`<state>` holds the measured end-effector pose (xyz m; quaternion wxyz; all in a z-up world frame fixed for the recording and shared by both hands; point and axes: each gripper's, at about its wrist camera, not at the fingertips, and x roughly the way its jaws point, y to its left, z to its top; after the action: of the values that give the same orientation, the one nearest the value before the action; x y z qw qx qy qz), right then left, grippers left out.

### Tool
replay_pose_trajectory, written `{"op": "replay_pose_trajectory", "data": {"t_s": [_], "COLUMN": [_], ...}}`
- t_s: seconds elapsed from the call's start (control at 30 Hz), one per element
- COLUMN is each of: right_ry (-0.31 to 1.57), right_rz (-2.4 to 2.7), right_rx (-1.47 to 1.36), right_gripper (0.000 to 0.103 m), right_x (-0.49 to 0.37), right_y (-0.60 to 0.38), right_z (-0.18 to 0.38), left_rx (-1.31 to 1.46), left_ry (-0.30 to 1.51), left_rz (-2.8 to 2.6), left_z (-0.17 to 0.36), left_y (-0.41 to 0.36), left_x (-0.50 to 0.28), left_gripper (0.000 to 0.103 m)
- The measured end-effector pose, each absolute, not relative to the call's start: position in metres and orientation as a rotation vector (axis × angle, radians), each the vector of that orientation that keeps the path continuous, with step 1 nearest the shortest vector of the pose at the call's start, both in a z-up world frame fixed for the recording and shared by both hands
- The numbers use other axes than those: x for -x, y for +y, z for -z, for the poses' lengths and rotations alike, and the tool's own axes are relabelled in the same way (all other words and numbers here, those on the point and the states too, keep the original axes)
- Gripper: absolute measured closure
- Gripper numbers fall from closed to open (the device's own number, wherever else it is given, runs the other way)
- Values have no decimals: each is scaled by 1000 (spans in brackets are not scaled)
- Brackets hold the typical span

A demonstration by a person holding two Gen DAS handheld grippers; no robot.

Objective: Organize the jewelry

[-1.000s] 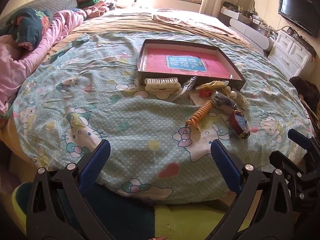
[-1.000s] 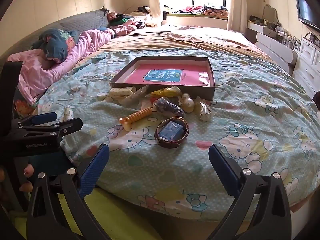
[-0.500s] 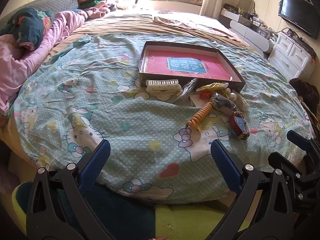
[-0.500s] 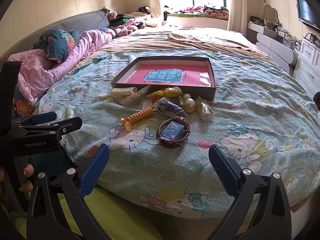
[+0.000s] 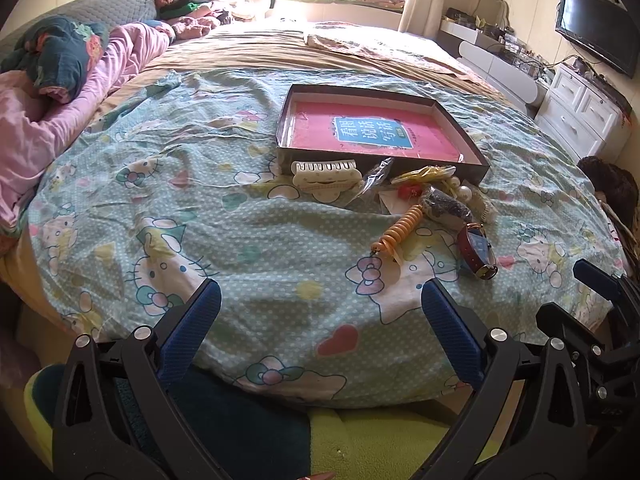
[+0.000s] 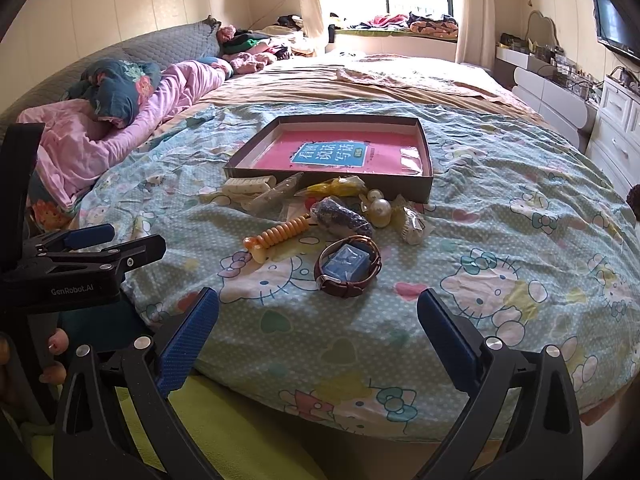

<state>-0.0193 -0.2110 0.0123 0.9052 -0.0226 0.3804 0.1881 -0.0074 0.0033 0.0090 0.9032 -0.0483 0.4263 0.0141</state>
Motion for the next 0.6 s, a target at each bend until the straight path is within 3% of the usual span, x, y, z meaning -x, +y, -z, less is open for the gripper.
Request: {"op": "replay_pose_trajectory", "data": {"t_s": [0.6], "right_ry": [792], "right_rz": [-391], "right_rx": [43], "right_gripper": [4], "right_x": [18], "right_y": [-210], "right_z": [-12], "left_rx": [104], "left_ry": [885], "left_rz": [-25], "left_z": [-11], "left_y": [2], "left_x": [8], "left_gripper": [9]}}
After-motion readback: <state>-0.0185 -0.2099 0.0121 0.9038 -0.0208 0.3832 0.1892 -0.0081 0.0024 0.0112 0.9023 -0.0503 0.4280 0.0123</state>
